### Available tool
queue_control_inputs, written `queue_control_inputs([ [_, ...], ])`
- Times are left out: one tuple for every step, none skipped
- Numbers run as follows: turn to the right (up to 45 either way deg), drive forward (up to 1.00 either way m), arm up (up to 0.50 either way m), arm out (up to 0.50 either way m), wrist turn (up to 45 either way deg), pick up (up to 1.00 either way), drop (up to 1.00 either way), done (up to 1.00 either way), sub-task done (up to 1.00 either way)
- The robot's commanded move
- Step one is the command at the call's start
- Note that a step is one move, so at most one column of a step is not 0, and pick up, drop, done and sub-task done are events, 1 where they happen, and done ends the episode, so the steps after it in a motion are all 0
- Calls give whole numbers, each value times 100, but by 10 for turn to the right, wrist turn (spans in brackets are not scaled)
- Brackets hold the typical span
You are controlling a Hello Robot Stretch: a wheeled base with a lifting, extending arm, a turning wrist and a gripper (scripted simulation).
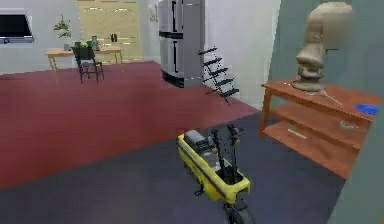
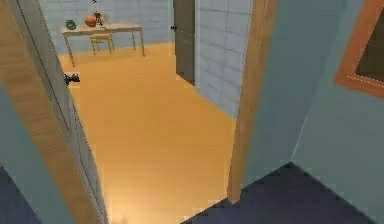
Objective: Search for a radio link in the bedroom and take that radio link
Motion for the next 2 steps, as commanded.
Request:
queue_control_inputs([
  [450, 0, 0, 0, 0, 0, 0, 0, 0],
  [450, 0, 0, 0, 0, 0, 0, 0, 0],
])
